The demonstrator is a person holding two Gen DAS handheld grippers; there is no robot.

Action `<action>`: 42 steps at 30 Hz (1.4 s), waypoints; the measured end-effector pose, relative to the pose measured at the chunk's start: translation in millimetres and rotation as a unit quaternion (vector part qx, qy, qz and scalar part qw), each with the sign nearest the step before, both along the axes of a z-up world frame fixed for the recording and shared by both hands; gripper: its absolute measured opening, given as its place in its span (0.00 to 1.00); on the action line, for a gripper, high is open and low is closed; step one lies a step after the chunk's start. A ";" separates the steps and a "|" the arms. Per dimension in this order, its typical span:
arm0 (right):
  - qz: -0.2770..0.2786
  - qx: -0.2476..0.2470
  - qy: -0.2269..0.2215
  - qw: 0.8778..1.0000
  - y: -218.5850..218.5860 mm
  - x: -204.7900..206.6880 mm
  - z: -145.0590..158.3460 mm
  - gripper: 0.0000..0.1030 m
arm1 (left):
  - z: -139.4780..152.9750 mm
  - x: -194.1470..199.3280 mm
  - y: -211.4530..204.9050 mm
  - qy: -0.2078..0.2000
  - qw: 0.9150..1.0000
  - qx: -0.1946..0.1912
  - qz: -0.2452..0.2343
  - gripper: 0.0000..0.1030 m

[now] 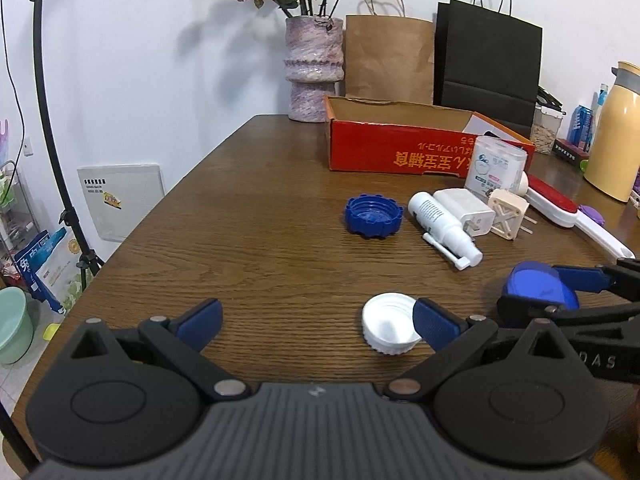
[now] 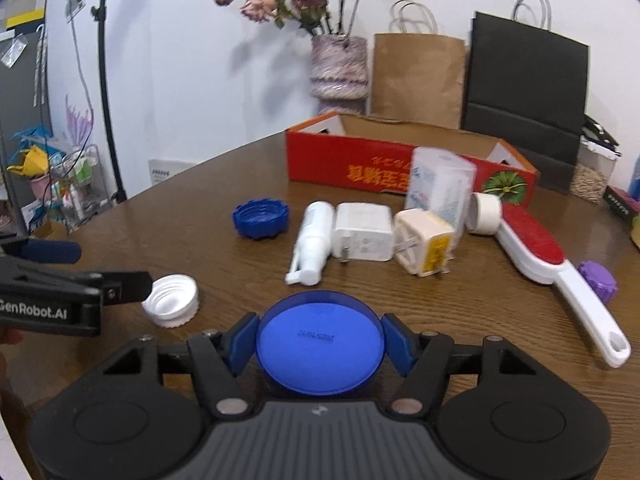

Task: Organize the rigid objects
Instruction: 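Lift the blue lid with the right gripper while the left gripper grasps the white cap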

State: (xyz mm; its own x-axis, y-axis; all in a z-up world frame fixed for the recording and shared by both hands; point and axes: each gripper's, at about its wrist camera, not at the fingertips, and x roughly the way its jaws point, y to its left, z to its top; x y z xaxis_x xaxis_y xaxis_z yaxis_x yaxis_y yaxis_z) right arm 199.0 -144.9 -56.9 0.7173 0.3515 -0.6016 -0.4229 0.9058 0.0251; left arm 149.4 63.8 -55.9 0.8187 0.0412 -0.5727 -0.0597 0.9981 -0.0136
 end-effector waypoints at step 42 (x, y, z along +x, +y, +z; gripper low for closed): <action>-0.072 0.016 -0.027 0.997 -65.4 -1.5 7.3 0.64 | -15.9 23.7 -45.2 0.032 0.999 0.010 -0.012 0.40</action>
State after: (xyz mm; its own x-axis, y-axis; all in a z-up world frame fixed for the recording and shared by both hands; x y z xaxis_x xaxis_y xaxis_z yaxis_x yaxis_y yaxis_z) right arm 197.5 -210.2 -49.6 0.7932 0.2604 -0.5504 -0.2894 0.9566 0.0356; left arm 173.1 18.6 -71.8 0.7819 0.0334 -0.6226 -0.0353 0.9993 0.0093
